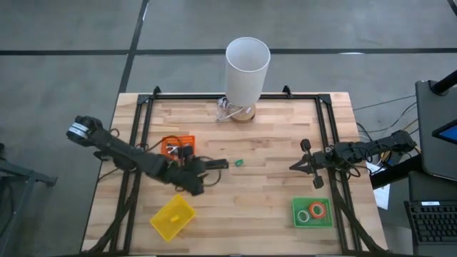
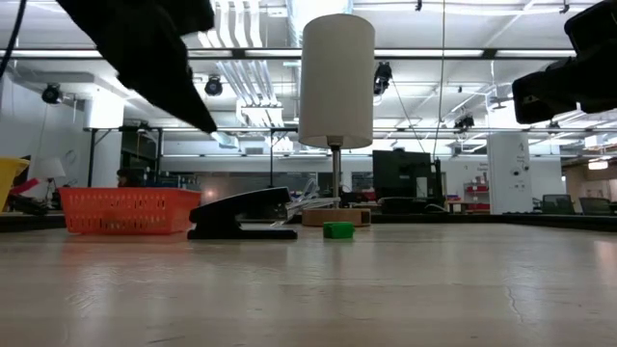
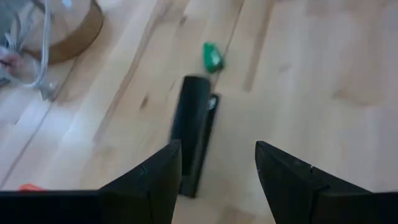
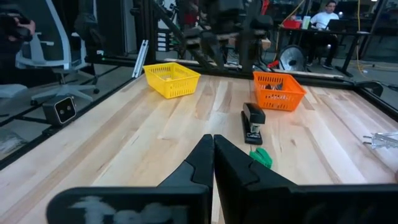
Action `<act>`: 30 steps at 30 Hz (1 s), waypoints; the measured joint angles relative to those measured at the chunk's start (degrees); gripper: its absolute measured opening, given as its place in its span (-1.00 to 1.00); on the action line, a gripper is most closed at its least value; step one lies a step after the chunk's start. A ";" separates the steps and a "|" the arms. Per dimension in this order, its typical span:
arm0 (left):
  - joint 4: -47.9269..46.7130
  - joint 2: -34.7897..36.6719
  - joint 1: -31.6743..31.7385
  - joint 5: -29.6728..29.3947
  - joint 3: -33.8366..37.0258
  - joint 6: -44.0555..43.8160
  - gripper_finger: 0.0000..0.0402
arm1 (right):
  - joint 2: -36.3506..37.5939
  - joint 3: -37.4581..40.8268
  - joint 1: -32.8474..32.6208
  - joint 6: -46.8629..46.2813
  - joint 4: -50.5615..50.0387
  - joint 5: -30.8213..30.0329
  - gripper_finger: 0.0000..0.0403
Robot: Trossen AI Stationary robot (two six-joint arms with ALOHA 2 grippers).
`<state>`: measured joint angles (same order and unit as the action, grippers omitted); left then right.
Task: Pick and place Stapler, Stapler remover, tape
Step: Put the black stapler into the yellow bin
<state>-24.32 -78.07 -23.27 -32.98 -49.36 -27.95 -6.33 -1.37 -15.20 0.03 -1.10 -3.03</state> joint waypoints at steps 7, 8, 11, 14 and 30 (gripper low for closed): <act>0.35 -2.83 9.14 9.09 0.01 7.36 0.03 | 0.00 0.00 0.00 0.00 0.00 0.00 -0.96; 0.29 -3.56 9.82 9.53 0.01 8.16 0.03 | 0.00 0.00 0.00 0.00 0.02 -0.02 -0.96; 0.83 -6.13 10.90 9.80 0.04 11.23 0.03 | -0.04 0.00 0.00 0.00 0.02 -0.02 -0.96; 3.40 -8.40 11.28 9.91 0.06 11.89 0.03 | -0.07 0.00 0.00 0.00 0.00 -0.02 -0.96; 8.47 -13.33 11.97 7.88 0.04 13.80 0.02 | -0.17 -0.02 0.00 0.02 0.02 -0.02 -0.96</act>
<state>-15.85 -91.40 -11.30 -25.10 -49.32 -14.15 -6.50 -1.39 -15.20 0.05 -1.08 -3.05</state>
